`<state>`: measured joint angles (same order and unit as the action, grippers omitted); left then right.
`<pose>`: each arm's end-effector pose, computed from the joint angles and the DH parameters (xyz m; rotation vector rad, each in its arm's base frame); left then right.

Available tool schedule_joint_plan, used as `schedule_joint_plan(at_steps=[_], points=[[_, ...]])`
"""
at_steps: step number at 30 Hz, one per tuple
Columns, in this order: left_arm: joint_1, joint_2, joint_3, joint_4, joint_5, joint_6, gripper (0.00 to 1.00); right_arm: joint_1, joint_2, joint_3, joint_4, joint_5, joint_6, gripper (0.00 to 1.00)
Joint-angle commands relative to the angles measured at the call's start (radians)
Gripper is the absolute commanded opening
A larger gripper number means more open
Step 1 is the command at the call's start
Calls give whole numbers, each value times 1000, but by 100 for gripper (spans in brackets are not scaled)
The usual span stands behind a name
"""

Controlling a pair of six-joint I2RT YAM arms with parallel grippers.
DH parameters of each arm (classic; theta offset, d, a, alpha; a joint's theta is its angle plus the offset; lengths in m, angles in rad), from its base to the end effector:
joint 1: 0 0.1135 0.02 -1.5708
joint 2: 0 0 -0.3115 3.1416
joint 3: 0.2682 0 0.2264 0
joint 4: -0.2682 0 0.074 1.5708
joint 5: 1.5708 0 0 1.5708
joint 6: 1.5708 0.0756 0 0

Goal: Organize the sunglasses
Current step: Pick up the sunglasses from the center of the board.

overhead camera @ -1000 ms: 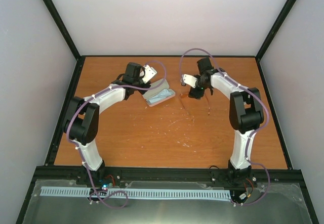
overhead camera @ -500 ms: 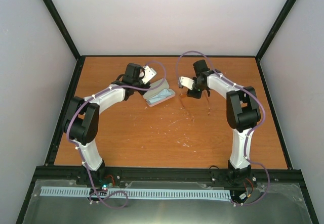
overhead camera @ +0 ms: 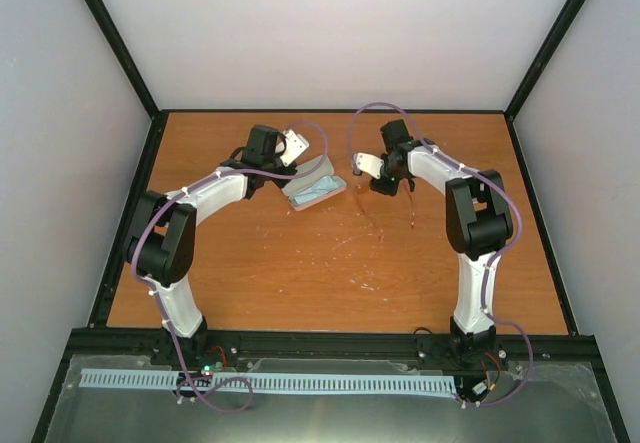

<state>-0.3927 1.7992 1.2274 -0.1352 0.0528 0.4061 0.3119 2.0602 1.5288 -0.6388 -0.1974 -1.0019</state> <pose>0.3867 -0.1645 0.2521 0.9110 2.0870 -0.0531 0.4169 0.1500 0.1931 -1.6909 2.1039 0.0662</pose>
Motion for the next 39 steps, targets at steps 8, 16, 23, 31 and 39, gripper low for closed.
schedule_joint_plan(at_steps=[8,16,23,31,39], points=[[8,-34,7,0,0,6,21,3,44,-8,9,6,8,31],[8,-32,6,6,6,4,21,3,33,-21,-20,3,-6,17],[8,-31,7,16,14,6,20,4,3,-71,-39,16,-17,3],[8,-32,26,20,34,0,20,-12,-44,-40,-89,15,20,3],[-4,-18,116,1,125,-40,21,-68,-118,56,-186,-159,241,3]])
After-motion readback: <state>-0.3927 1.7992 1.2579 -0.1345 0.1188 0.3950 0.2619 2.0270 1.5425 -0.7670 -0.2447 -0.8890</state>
